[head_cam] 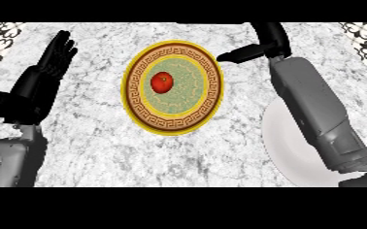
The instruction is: Pick the tomato from the plate and place it in the plate
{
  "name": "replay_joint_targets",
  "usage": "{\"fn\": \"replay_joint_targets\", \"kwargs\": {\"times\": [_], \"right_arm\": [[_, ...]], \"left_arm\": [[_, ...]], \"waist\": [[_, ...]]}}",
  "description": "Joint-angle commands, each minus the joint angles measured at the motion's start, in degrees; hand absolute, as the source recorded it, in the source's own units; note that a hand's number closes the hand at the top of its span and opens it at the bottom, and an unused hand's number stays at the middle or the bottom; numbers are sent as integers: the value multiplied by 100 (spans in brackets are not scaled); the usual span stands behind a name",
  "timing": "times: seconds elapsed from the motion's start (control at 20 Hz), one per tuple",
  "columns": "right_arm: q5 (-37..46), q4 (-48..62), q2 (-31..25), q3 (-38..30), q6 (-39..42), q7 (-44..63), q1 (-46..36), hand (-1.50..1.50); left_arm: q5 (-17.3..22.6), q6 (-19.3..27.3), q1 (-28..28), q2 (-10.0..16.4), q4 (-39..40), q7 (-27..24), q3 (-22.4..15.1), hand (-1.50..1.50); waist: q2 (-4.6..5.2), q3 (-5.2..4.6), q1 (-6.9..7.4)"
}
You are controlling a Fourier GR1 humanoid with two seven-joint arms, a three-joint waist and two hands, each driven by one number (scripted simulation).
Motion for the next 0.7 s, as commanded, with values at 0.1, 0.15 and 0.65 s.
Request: {"fn": "replay_joint_targets", "kwargs": {"times": [0.1, 0.15, 0.65], "right_arm": [[-41, 438, -912, -396, 1124, -477, 23, -150], [82, 485, -758, -421, 932, -640, 66, -150], [509, 974, -1396, -666, 1303, -1256, 159, -150]], "left_arm": [[-123, 133, -53, -188, -371, 295, -160, 0], [-126, -74, 42, -93, -28, -61, -51, 0], [-93, -192, 283, -135, -353, -12, 44, 0]], "waist": [[12, 3, 42], [11, 0, 30], [11, 2, 75]]}}
